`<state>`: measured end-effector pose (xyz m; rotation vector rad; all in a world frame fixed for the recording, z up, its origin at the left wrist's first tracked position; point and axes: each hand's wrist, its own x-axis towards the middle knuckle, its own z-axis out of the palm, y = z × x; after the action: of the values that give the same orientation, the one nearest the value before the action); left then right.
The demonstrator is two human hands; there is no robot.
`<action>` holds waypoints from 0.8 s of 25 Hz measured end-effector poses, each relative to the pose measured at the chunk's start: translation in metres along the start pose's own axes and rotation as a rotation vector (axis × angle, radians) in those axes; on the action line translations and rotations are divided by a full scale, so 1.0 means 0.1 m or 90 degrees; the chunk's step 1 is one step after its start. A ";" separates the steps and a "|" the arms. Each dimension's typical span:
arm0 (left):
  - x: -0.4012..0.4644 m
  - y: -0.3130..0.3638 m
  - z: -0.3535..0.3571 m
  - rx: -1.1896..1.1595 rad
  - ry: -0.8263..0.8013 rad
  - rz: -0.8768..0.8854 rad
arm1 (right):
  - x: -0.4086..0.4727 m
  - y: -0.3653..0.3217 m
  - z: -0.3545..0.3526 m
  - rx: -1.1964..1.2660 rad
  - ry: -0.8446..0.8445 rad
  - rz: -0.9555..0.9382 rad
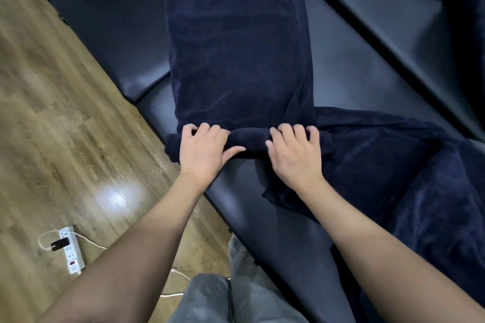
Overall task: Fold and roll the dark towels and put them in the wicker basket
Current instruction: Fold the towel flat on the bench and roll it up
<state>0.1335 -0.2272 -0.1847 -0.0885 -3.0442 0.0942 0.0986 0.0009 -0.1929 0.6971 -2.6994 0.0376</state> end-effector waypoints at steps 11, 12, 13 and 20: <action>0.17 0.25 -0.07 -0.005 0.013 -0.051 | 0.51 0.16 0.11 0.013 -0.128 -0.026; 0.26 0.24 -0.11 -0.016 -0.005 -0.063 | 0.55 0.16 0.12 0.021 -0.140 -0.025; 0.36 0.21 -0.13 -0.025 -0.020 -0.070 | 0.58 0.18 0.12 0.027 -0.147 -0.021; 0.71 0.14 -0.24 -0.042 -0.193 -0.110 | 0.30 -0.01 0.10 -0.026 -0.044 -0.032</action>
<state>0.0662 -0.2075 -0.1552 0.2041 -3.3401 -0.0059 0.0713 -0.0150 -0.1917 0.7658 -2.7381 -0.0550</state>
